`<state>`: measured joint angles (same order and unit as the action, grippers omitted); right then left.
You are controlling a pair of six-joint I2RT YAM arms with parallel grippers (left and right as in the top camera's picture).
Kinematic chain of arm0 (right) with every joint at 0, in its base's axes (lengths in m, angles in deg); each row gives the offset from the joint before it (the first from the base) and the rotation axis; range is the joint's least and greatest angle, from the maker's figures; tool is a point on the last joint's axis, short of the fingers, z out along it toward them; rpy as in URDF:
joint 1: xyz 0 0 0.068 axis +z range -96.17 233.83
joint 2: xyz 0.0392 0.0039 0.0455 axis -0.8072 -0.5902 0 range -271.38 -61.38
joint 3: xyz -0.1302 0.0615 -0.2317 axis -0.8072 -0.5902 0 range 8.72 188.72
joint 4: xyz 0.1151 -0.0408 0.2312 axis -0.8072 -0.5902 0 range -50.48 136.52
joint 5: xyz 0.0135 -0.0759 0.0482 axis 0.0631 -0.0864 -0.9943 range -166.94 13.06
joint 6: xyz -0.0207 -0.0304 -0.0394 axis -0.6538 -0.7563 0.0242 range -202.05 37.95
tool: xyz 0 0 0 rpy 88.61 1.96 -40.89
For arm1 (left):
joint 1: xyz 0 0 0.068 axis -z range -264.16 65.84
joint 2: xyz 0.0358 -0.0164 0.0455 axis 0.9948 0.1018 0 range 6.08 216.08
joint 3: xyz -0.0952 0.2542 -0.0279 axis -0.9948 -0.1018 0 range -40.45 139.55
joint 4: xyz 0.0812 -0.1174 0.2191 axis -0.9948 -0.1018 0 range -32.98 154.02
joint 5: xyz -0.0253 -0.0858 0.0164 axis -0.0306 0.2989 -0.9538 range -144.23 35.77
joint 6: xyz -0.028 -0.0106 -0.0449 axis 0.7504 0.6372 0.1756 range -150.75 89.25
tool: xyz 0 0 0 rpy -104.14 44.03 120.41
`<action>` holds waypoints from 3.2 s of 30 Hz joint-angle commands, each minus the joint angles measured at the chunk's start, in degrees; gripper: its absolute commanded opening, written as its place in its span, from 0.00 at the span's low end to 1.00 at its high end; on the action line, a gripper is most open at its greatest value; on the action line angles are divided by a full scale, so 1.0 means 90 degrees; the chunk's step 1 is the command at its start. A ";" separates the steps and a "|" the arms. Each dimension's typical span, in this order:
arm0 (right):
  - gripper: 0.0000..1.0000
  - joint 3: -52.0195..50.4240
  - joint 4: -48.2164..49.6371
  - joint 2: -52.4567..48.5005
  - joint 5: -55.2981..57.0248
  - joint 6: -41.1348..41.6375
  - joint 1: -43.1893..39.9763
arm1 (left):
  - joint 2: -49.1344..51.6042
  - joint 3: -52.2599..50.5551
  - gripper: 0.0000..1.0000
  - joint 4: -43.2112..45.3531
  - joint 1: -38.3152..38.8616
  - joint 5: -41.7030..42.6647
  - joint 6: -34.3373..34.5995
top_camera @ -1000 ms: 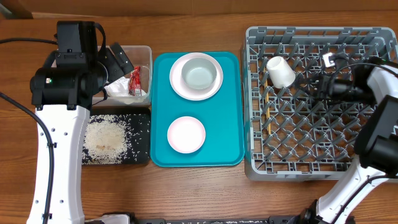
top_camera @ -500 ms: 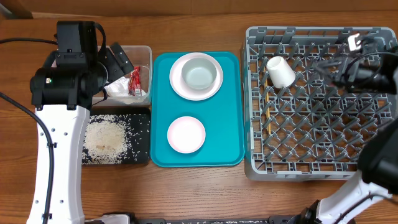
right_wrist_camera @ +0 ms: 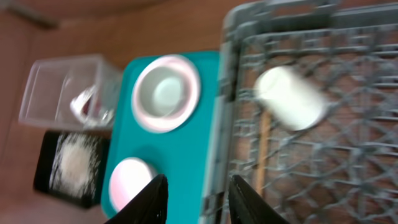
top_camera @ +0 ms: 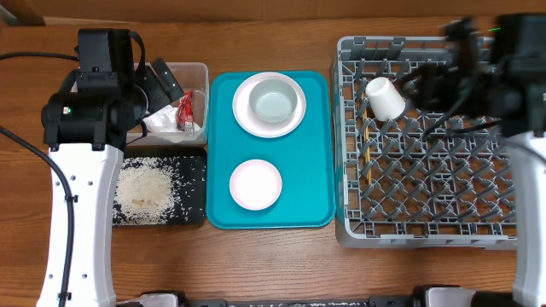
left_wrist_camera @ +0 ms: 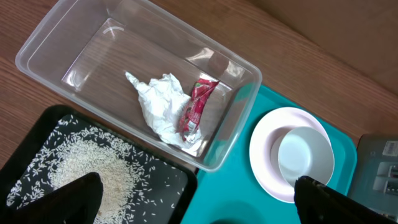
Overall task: Sort waste into correct bins and load items into the dishwasher
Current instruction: 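Raise the right gripper and move it toward the pink bowl, then lower the right gripper onto the pink bowl rim and grasp it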
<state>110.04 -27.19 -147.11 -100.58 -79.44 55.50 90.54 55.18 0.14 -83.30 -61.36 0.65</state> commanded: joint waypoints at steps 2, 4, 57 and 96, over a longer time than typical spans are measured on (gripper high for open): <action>0.34 -0.0034 -0.0301 -0.0007 0.0673 0.0576 0.1338 | 0.0032 0.0092 1.00 0.0000 -0.0012 -0.0039 0.0039; 0.34 -0.0228 -0.0313 -0.0017 0.0673 0.0617 0.2030 | 0.0032 0.0092 1.00 0.0000 -0.0012 -0.0039 0.0039; 0.44 -0.5263 0.6326 -0.1440 0.3791 0.2334 0.6742 | 0.0032 0.0092 1.00 -0.0002 -0.0012 -0.0039 0.0039; 0.32 -0.5175 0.5270 -0.1083 0.3405 0.1358 0.6460 | 0.0032 0.0092 1.00 -0.0002 -0.0012 -0.0039 0.0039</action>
<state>63.07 20.26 -155.73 -69.39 -65.65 113.70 90.54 55.18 0.14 -83.30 -61.36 0.65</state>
